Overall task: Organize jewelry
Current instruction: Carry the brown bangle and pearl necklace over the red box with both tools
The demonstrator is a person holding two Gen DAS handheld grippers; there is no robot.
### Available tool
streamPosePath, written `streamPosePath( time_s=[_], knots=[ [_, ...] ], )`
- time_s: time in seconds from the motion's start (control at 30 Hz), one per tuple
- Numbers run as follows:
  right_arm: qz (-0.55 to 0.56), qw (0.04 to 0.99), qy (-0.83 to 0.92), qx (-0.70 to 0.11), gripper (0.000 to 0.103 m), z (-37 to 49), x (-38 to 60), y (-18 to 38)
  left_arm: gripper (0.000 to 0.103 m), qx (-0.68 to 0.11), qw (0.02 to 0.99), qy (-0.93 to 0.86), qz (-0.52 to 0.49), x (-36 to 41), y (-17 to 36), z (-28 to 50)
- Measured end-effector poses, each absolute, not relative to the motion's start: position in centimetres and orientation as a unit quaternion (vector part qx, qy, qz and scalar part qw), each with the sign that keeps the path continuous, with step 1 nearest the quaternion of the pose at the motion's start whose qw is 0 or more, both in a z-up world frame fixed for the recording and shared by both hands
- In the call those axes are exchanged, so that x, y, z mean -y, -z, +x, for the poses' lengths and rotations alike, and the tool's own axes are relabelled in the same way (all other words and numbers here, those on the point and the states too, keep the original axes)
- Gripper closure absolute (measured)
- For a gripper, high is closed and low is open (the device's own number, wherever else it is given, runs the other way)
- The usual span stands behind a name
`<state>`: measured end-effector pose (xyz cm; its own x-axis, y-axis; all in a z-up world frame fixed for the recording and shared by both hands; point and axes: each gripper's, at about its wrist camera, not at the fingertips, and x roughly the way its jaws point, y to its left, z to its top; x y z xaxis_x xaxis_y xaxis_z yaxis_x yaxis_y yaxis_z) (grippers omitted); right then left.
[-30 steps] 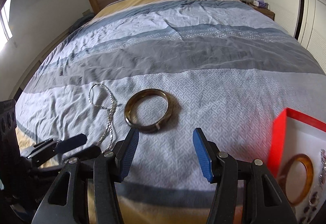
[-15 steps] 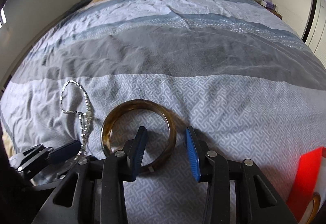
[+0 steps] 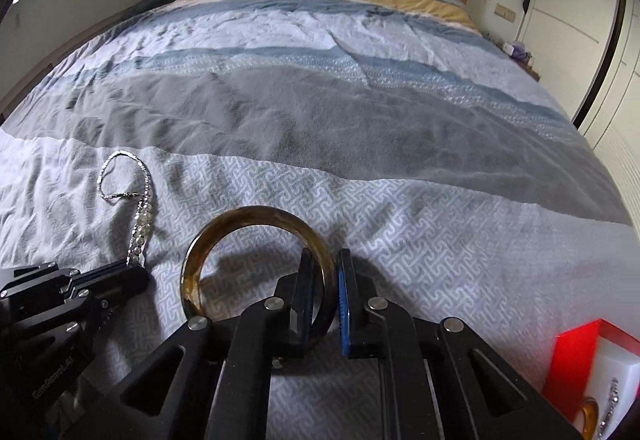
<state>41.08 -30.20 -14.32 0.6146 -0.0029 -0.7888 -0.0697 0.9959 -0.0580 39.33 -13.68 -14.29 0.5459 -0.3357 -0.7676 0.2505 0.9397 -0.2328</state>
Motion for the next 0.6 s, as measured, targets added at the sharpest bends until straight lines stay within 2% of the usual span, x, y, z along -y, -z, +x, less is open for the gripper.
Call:
streamPosePath(
  time_s=[0.2, 0.6],
  knots=[
    [-0.024, 0.915, -0.003, -0.403, 0.094, 37.1, 31.6, 9.8, 0.1, -0.433, 0.885, 0.158, -0.067, 11.9, 11.0, 37.2],
    [-0.008, 0.938, 0.038, -0.345, 0.094, 26.9, 36.7, -0.9, 0.1, -0.355, 0.912, 0.197, -0.062, 12.7, -0.5, 30.6]
  ],
)
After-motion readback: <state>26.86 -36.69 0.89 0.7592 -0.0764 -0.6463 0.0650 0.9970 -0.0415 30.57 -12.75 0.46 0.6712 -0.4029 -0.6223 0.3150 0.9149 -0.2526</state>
